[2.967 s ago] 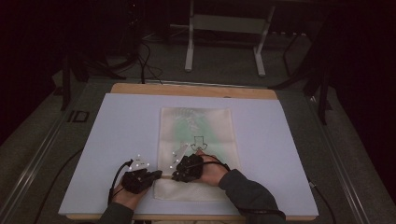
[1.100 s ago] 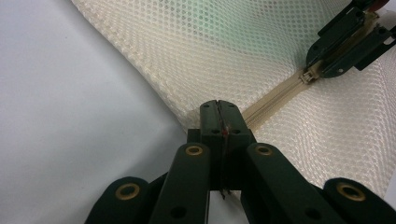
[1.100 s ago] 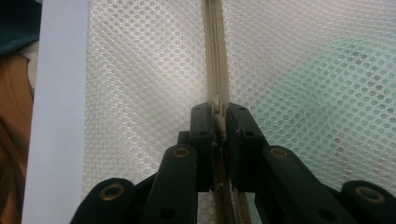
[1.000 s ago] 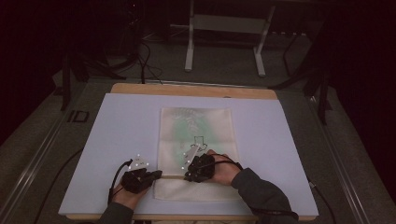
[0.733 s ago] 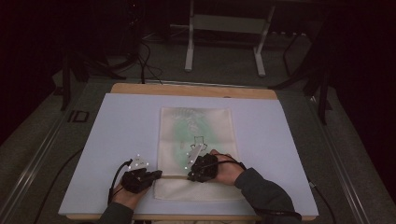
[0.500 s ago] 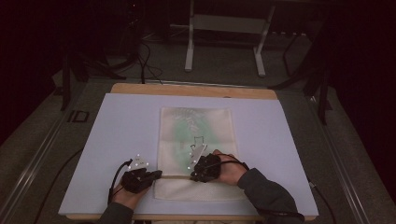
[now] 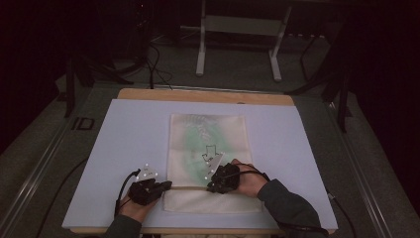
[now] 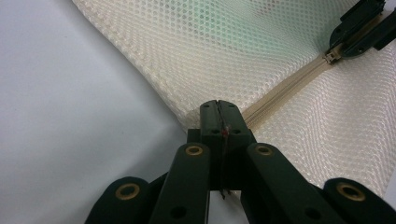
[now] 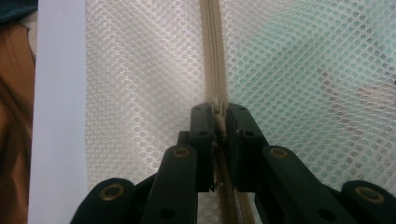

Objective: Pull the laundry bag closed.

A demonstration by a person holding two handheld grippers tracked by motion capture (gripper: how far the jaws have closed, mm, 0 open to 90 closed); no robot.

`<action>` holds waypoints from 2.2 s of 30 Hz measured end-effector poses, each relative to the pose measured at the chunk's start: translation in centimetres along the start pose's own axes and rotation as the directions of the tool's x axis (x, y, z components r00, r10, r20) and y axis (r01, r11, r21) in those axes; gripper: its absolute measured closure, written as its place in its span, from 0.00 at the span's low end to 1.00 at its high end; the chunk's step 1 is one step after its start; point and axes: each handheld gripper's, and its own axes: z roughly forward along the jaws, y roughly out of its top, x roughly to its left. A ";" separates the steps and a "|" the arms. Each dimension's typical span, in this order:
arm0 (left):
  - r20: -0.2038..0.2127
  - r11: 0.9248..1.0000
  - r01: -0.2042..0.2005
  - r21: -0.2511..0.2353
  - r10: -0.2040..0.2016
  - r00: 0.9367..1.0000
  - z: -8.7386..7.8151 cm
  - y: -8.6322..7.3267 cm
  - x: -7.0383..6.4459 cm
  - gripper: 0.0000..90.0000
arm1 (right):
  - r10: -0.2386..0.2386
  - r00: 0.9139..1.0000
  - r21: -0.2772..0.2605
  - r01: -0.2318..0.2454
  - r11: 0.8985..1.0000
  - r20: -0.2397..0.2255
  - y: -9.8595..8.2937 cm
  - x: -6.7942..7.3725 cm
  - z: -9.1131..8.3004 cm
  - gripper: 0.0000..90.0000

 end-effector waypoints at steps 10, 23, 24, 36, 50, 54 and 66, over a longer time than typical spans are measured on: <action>0.001 1.000 -0.002 0.001 0.002 1.000 0.0 0.0 0.0 0.99 | 0.015 1.000 0.007 -0.015 1.000 -0.001 -0.7 -0.1 -0.3 0.91; 0.003 1.000 -0.001 0.001 0.001 1.000 0.0 0.0 0.1 0.99 | 0.029 1.000 0.014 -0.029 0.999 0.004 -1.6 -0.1 -0.9 0.91; 0.003 1.000 0.000 0.001 0.000 1.000 0.0 0.0 0.1 0.99 | 0.028 1.000 0.009 -0.028 1.000 0.003 -1.8 -0.2 -0.9 0.91; 0.004 1.000 0.001 0.001 -0.001 1.000 0.0 0.0 0.1 0.99 | 0.031 1.000 0.019 -0.031 0.999 0.005 -2.2 -0.2 -1.3 0.91; 0.006 1.000 0.003 0.001 -0.003 1.000 0.0 0.0 0.1 0.99 | 0.054 0.999 0.016 -0.054 0.998 0.006 -3.5 -0.4 -2.0 0.91; 0.006 1.000 0.003 0.002 -0.003 1.000 0.0 0.0 0.1 0.99 | 0.054 0.999 0.015 -0.054 0.998 0.005 -3.7 -0.3 -2.1 0.91; 0.007 1.000 0.003 0.002 -0.003 1.000 0.0 0.0 0.1 0.99 | 0.055 0.998 0.010 -0.055 0.998 0.011 -4.1 -0.3 -2.7 0.91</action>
